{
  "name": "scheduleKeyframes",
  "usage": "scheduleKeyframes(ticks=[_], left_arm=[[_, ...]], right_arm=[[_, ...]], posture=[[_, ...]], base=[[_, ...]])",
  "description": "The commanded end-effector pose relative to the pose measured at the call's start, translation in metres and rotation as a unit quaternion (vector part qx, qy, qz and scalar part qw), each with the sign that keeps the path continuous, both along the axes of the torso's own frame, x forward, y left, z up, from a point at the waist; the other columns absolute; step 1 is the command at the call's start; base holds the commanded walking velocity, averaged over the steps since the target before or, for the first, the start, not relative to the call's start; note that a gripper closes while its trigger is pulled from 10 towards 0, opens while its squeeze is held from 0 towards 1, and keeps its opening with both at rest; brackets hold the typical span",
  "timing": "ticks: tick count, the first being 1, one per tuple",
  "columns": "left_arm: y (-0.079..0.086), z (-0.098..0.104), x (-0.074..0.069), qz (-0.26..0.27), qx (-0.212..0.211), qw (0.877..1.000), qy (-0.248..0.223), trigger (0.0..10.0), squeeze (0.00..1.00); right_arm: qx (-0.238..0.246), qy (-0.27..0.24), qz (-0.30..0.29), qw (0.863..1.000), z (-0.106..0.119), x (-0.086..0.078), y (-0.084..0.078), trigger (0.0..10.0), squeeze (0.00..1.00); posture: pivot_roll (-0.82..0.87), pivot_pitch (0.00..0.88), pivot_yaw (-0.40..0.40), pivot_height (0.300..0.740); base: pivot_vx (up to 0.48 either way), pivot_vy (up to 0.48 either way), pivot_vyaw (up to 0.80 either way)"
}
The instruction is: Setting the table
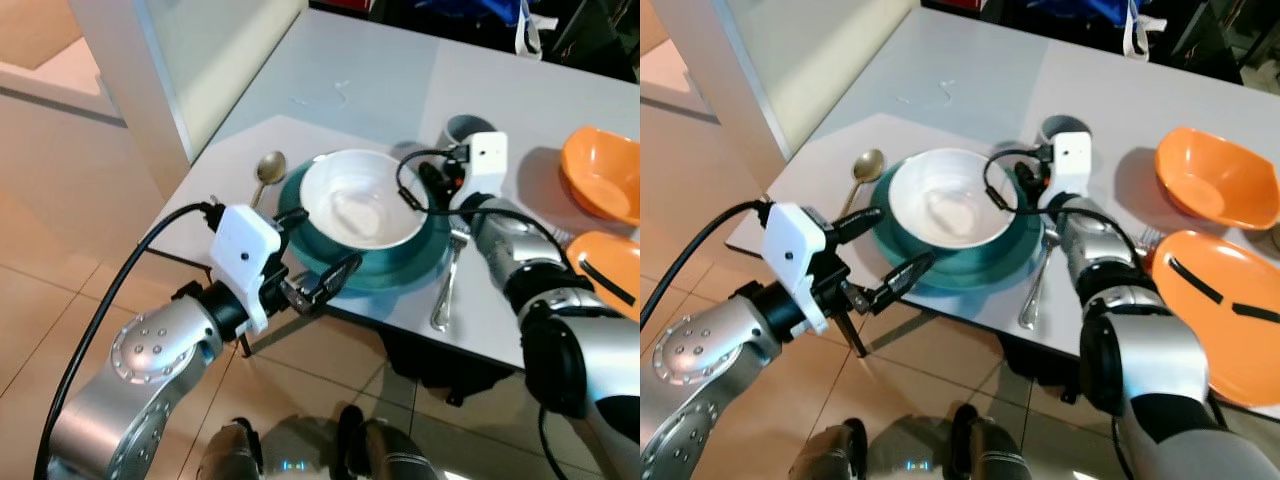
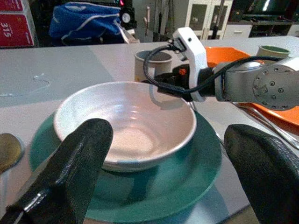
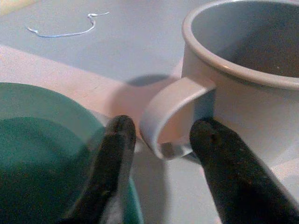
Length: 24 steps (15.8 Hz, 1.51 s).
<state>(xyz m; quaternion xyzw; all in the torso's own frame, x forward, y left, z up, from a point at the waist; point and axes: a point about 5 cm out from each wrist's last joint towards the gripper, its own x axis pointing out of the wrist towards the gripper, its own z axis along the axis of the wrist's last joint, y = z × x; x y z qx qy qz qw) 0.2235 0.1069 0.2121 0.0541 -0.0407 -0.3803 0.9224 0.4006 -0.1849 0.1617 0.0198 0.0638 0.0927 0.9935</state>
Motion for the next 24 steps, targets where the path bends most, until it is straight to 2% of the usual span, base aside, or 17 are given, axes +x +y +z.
scheduleKeyframes(ticks=[1,7,10,15,19,20,21,22,23,24], left_arm=[[-0.002,-0.001,0.002,-0.005,0.000,1.000,0.000,10.0,0.00],[-0.005,0.000,0.009,-0.007,-0.003,1.000,-0.010,10.0,0.00],[-0.004,0.000,0.013,-0.007,-0.005,1.000,-0.017,10.0,0.00],[-0.006,0.002,0.021,-0.009,-0.006,1.000,-0.029,10.0,0.00],[-0.007,0.000,0.022,-0.007,-0.004,0.999,-0.033,10.0,0.00],[-0.007,0.000,0.022,-0.002,-0.002,0.999,-0.034,10.0,0.00],[-0.004,-0.002,0.024,0.019,0.007,0.999,-0.035,10.0,0.00],[0.001,-0.005,0.029,0.060,0.013,0.998,-0.035,10.0,0.00],[0.004,-0.007,0.033,0.091,0.010,0.995,-0.037,10.0,0.00],[0.003,-0.009,0.035,0.105,0.003,0.994,-0.036,10.0,0.00]], right_arm=[[0.008,0.008,-0.006,1.000,-0.001,-0.001,-0.007,10.0,0.00],[0.033,-0.001,0.014,0.999,0.010,0.000,-0.016,10.0,0.00],[0.016,0.016,0.023,0.999,0.010,-0.002,-0.024,10.0,0.00],[0.029,0.013,0.029,0.999,0.011,-0.005,-0.032,10.0,0.00],[0.007,0.008,0.029,1.000,0.012,-0.012,-0.041,10.0,0.00],[-0.004,0.007,0.013,1.000,0.014,-0.016,-0.048,10.0,0.00],[-0.019,-0.047,-0.047,0.998,0.031,-0.031,-0.066,10.0,0.00],[0.011,-0.137,-0.095,0.986,0.059,-0.059,-0.068,10.0,0.00],[0.054,-0.202,-0.113,0.971,0.073,-0.085,-0.058,10.0,0.00],[0.057,-0.223,-0.124,0.965,0.071,-0.101,-0.045,10.0,0.00]], posture=[[0.10,0.149,-0.059,0.740],[0.08,0.109,-0.061,0.740],[0.06,0.097,-0.060,0.740],[0.05,0.080,-0.068,0.740],[0.05,0.067,-0.074,0.740],[0.06,0.061,-0.086,0.740],[0.07,0.046,-0.113,0.740],[0.04,0.045,-0.103,0.740],[0.03,0.043,-0.098,0.740],[0.00,0.038,-0.070,0.740]], base=[[0.000,0.000,0.00],[0.000,0.000,0.00],[0.000,0.000,0.00],[0.000,0.000,0.00],[0.000,0.000,0.00],[0.000,0.000,0.00],[0.000,0.000,0.00],[0.000,0.000,-0.68],[0.000,0.000,-0.67],[0.000,0.000,-0.64]])
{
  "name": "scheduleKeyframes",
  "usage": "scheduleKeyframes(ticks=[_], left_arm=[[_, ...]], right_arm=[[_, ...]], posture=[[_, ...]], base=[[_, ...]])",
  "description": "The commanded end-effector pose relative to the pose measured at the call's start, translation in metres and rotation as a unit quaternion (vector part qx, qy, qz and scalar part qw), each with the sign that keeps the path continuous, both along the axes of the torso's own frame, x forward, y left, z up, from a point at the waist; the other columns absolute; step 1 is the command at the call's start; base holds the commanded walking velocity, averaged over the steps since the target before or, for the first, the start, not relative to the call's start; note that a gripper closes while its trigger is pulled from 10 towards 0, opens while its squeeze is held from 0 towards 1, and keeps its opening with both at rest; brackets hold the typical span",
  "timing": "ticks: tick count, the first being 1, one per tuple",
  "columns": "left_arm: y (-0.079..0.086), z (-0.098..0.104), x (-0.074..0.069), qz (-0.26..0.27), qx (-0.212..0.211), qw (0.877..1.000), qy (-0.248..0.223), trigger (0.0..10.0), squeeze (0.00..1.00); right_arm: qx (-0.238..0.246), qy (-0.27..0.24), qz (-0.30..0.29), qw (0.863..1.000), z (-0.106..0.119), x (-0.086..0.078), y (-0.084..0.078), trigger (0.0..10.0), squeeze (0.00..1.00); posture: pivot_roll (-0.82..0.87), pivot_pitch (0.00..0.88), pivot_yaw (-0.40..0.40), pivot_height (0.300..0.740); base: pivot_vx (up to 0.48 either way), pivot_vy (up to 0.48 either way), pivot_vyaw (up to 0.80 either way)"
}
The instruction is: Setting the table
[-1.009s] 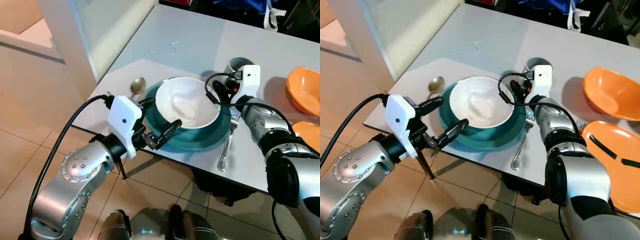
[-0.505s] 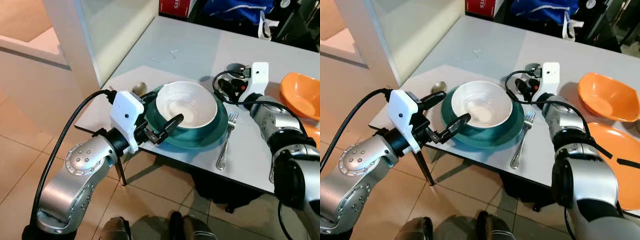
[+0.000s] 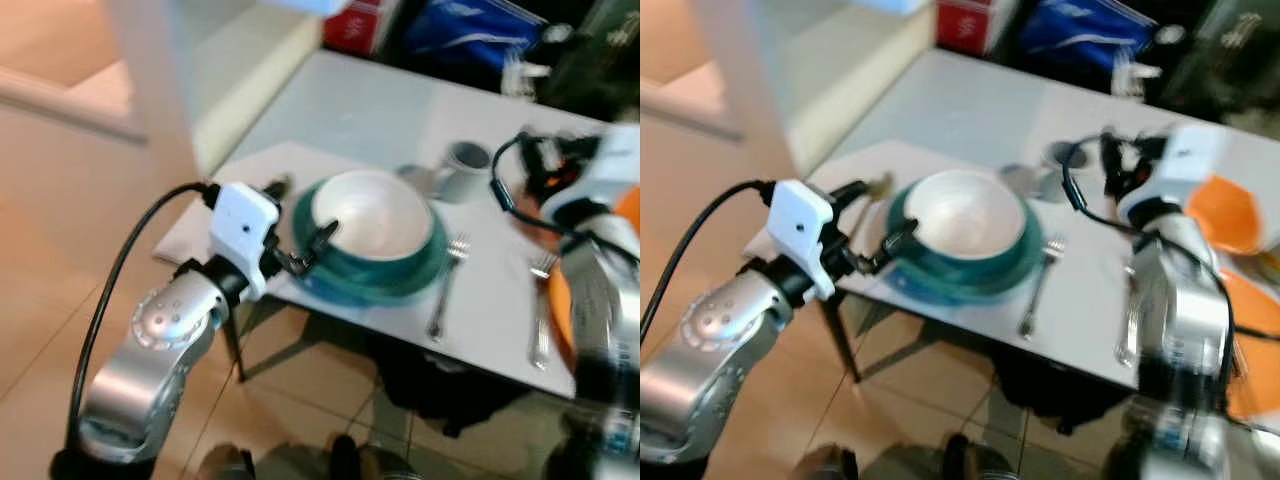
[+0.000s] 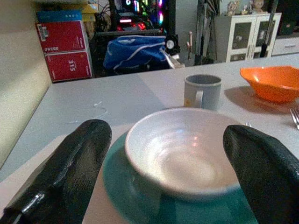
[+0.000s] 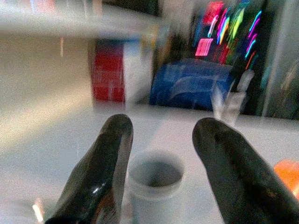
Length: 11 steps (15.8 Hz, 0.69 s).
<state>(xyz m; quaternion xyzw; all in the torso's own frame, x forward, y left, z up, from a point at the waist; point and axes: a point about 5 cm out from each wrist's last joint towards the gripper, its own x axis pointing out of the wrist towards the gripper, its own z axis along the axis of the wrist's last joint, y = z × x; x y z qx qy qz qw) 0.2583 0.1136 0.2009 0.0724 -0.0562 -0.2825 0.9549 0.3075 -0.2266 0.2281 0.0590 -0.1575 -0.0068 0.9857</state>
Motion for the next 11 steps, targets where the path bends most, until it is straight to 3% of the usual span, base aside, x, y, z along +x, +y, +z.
scheduleKeyframes(ticks=[1,4,6,9,11], left_arm=[[-0.006,0.002,0.002,0.005,-0.009,1.000,-0.006,10.0,0.00],[-0.026,0.003,0.004,-0.011,-0.036,0.999,-0.018,10.0,0.00],[-0.027,0.007,0.003,0.006,-0.044,0.998,-0.040,10.0,0.00],[-0.019,0.017,0.003,0.049,-0.049,0.995,-0.071,10.0,0.00],[-0.017,0.013,0.003,0.057,-0.046,0.995,-0.064,10.0,0.00]], right_arm=[[0.012,-0.013,-0.014,1.000,-0.001,-0.015,0.005,10.0,0.00],[-0.010,0.033,0.022,0.999,-0.034,-0.053,0.049,10.0,0.00],[0.002,0.045,0.024,0.999,-0.032,-0.058,0.052,10.0,0.00],[-0.029,0.039,0.002,0.999,-0.028,-0.059,0.045,10.0,0.00],[-0.034,0.039,-0.001,0.999,-0.026,-0.058,0.048,10.0,0.00]], posture=[[0.00,0.038,-0.070,0.740],[-0.02,0.028,-0.045,0.740],[-0.02,0.028,-0.055,0.740],[-0.02,0.038,-0.074,0.740],[-0.02,0.038,-0.074,0.740]], base=[[0.000,0.000,-0.65],[0.000,0.000,-0.70],[0.000,0.000,-0.72],[0.000,0.000,-0.72],[0.000,0.000,-0.72]])
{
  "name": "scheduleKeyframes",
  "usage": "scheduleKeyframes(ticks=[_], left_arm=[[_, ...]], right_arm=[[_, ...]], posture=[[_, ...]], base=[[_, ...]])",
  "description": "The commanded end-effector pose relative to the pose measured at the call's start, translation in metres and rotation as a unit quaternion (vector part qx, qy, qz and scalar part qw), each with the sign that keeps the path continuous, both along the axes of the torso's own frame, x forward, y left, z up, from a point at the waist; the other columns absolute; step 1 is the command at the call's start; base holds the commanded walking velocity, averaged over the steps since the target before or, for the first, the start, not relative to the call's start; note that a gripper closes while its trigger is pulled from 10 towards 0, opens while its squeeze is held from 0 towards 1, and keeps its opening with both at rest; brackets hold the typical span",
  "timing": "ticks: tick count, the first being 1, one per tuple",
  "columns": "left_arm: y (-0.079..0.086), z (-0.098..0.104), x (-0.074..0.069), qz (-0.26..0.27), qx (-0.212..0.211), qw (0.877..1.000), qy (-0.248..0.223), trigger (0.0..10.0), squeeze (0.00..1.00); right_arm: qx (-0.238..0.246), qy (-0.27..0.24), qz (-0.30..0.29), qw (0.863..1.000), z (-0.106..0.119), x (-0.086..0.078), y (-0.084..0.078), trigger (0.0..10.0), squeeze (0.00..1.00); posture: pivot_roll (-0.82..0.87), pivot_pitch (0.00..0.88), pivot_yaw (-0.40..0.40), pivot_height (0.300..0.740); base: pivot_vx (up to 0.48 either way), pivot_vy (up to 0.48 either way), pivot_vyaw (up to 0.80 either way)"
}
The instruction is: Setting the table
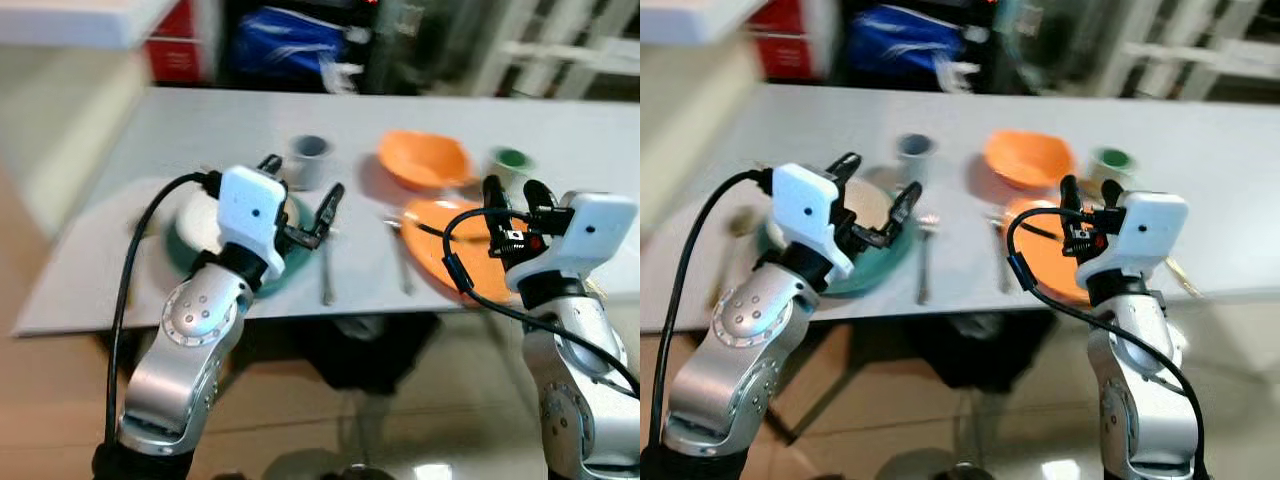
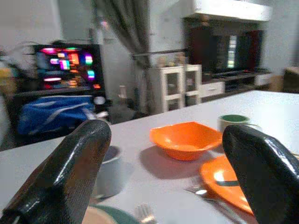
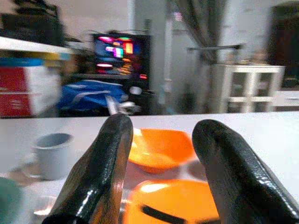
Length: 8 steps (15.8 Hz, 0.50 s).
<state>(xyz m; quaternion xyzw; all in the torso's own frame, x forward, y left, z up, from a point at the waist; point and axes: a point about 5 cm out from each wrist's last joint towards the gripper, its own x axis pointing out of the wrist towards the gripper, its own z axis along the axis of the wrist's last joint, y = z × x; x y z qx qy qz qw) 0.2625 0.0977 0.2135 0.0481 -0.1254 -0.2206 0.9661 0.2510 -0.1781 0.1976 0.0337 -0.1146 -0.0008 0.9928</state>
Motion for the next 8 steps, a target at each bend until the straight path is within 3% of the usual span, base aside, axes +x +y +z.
scheduleKeyframes(ticks=[1,4,6,8], left_arm=[[-0.0004,0.0000,-0.0011,0.007,0.005,1.000,-0.004,10.0,0.00],[0.0029,-0.0040,0.0018,0.034,0.032,0.999,-0.010,10.0,0.00],[0.0035,-0.0039,0.0037,0.038,0.027,0.999,-0.006,10.0,0.00],[0.0044,-0.0052,0.0063,0.045,0.027,0.999,-0.002,10.0,0.00]], right_arm=[[-0.010,-0.003,-0.005,1.000,0.0049,-0.0008,0.0003,10.0,0.00],[-0.007,0.001,-0.018,1.000,0.0062,0.0025,0.0006,10.0,0.00],[-0.011,0.002,-0.020,1.000,0.0071,0.0034,0.0005,10.0,0.00],[-0.014,0.010,-0.019,1.000,0.0068,0.0050,0.0013,10.0,0.00]], posture=[[-0.02,0.043,-0.076,0.740],[-0.04,0.057,-0.073,0.740],[-0.05,0.065,-0.069,0.740],[-0.05,0.069,-0.065,0.740]], base=[[0.000,0.000,-0.72],[0.000,0.000,-0.72],[0.000,0.000,-0.72],[0.000,-0.420,-0.72]])
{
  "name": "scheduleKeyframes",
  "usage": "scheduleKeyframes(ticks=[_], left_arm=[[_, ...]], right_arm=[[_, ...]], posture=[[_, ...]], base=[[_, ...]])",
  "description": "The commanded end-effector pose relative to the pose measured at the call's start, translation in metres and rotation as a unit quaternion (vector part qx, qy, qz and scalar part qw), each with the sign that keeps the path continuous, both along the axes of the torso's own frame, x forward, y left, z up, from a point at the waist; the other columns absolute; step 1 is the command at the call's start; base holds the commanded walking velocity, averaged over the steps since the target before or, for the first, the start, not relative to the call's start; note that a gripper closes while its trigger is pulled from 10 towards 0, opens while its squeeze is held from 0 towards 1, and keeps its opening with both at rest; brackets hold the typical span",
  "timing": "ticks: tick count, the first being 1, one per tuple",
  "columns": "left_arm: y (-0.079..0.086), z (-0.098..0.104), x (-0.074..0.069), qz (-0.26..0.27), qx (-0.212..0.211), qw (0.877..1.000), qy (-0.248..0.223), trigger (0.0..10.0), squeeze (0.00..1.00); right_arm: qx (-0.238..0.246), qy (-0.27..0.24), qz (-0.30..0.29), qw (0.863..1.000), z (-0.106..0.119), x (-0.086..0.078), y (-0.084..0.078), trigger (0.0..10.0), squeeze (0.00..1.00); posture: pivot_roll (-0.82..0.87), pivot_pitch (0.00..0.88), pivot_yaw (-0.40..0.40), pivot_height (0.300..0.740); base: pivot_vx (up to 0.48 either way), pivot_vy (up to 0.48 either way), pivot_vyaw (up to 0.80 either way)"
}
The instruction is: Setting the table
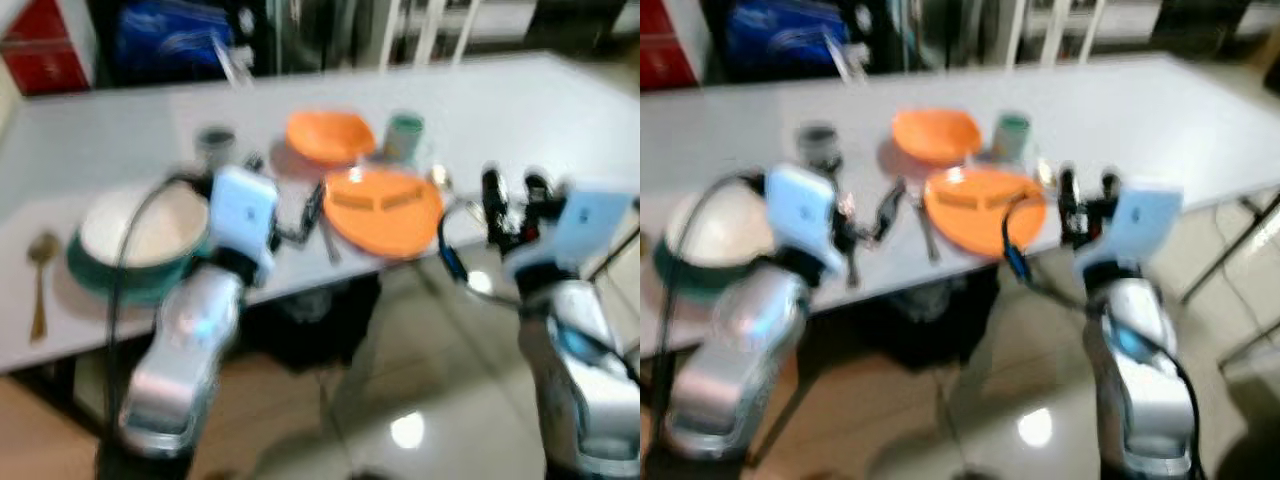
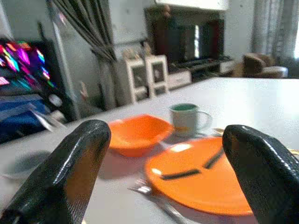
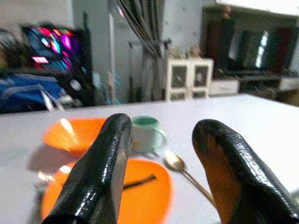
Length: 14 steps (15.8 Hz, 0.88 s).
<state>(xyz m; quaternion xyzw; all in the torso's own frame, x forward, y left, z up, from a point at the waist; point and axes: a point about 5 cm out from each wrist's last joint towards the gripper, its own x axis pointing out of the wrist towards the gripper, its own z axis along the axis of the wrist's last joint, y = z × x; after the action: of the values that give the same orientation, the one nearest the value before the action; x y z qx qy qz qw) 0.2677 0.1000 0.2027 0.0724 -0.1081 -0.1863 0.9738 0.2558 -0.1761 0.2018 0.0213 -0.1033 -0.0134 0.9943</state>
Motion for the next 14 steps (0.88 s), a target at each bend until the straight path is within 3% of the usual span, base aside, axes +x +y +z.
scheduleKeyframes(ticks=[1,4,6,8,10,14], left_arm=[[0.002,0.005,0.002,0.007,0.006,1.000,-0.012,10.0,0.00],[0.004,0.003,0.005,0.019,0.008,1.000,-0.006,10.0,0.00],[0.010,-0.002,0.010,0.045,0.000,0.999,0.012,10.0,0.00],[0.010,-0.002,0.012,0.038,0.012,0.999,0.013,10.0,0.00],[0.009,-0.002,0.017,0.027,0.001,1.000,0.014,10.0,0.00],[0.005,-0.002,0.023,0.011,0.001,1.000,0.018,10.0,0.00]], right_arm=[[-0.003,0.004,-0.003,1.000,0.002,0.001,0.000,10.0,0.00],[-0.003,0.012,-0.001,1.000,0.001,0.003,0.001,10.0,0.00],[0.001,0.024,-0.006,1.000,-0.002,0.003,0.000,10.0,0.00],[0.015,0.048,-0.029,0.998,-0.010,0.004,-0.006,10.0,0.00],[0.025,0.072,-0.080,0.994,-0.021,0.003,-0.018,10.0,0.00],[0.020,0.074,-0.096,0.992,-0.021,0.000,-0.022,10.0,0.00]], posture=[[-0.05,0.072,-0.064,0.740],[-0.05,0.075,-0.065,0.740],[-0.06,0.076,-0.063,0.740],[-0.06,0.074,-0.064,0.740],[-0.06,0.073,-0.042,0.740],[-0.08,0.076,-0.017,0.740]], base=[[0.000,-0.446,-0.72],[0.000,-0.434,-0.72],[0.000,0.000,-0.72],[0.000,0.000,-0.72],[0.422,0.000,-0.72],[0.480,0.000,-0.72]])
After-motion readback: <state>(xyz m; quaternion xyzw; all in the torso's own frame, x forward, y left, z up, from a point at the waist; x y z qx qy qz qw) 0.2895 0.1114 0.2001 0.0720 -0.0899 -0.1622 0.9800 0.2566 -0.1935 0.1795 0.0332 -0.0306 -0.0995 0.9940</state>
